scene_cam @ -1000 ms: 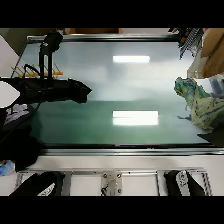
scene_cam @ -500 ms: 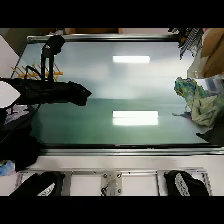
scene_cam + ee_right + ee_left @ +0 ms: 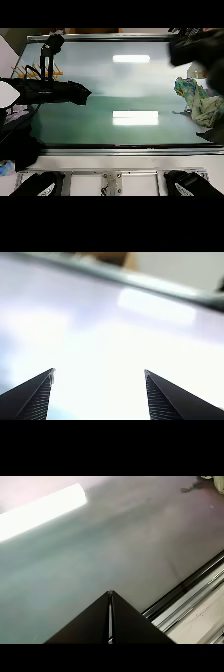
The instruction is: Fold the clothes and pants, and hang the long-sleeved shirts on hangers.
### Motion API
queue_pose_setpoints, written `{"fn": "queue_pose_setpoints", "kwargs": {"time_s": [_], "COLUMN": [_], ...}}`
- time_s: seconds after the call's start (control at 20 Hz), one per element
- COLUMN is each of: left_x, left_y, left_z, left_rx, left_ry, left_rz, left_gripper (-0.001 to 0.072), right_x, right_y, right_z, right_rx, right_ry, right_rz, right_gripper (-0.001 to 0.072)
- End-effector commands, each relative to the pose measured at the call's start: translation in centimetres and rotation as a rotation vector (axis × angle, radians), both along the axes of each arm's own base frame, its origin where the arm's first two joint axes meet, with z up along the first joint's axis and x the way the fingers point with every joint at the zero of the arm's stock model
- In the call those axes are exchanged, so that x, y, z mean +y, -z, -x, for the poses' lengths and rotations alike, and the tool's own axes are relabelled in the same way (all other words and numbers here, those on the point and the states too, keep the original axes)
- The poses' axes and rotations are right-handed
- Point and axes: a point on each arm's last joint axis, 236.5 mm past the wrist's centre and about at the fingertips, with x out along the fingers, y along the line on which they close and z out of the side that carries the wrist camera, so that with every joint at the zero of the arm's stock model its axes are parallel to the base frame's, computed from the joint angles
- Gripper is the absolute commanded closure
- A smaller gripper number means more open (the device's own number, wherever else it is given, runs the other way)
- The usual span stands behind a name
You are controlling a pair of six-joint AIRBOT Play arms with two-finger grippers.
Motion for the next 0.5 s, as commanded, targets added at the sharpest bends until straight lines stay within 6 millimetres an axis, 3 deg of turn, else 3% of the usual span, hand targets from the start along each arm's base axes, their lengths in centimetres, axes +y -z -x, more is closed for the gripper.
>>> {"fn": "queue_pose_setpoints", "kwargs": {"time_s": [0.0, 0.05, 0.15, 0.3, 0.45], "left_x": [0.0, 0.0, 0.0, 0.0, 0.0], "left_y": [0.0, 0.0, 0.0, 0.0, 0.0], "left_z": [0.0, 0.0, 0.0, 0.0, 0.0], "left_rx": [0.000, 0.000, 0.001, 0.000, 0.001], "left_ry": [-0.001, -0.001, 0.000, -0.001, 0.000], "left_rz": [0.000, 0.000, 0.001, 0.000, 0.001], "left_gripper": [0.0695, 0.0695, 0.0695, 0.0695, 0.0695], "right_x": [10.1, 11.7, 12.8, 13.8, 13.4], "right_y": [10.3, 11.9, 13.5, 11.8, 11.6], "right_z": [6.1, 7.8, 9.6, 9.2, 8.2], "right_rx": [0.302, 0.374, 0.469, 0.484, 0.455], "right_ry": [-0.405, -0.492, -0.571, -0.576, -0.552], "right_rz": [0.144, 0.122, 0.072, -0.110, -0.116], "right_gripper": [0.0102, 0.0102, 0.0102, 0.0102, 0.0102]}}
